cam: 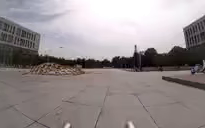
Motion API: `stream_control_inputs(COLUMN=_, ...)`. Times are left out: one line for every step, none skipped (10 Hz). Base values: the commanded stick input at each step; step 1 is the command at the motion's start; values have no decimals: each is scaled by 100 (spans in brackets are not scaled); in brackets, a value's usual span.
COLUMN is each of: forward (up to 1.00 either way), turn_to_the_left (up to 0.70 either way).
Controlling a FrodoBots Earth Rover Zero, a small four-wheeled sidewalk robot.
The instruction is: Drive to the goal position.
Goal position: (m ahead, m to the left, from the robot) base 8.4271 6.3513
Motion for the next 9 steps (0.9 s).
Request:
stream_control_inputs(forward=45, turn_to_the_left=27)
stream_control_inputs(forward=45, turn_to_the_left=27)
stream_control_inputs(forward=45, turn_to_the_left=27)
stream_control_inputs(forward=45, turn_to_the_left=27)
stream_control_inputs(forward=45, turn_to_the_left=27)
stream_control_inputs(forward=45, turn_to_the_left=27)
stream_control_inputs(forward=45, turn_to_the_left=27)
stream_control_inputs(forward=45, turn_to_the_left=27)
stream_control_inputs(forward=45, turn_to_the_left=27)
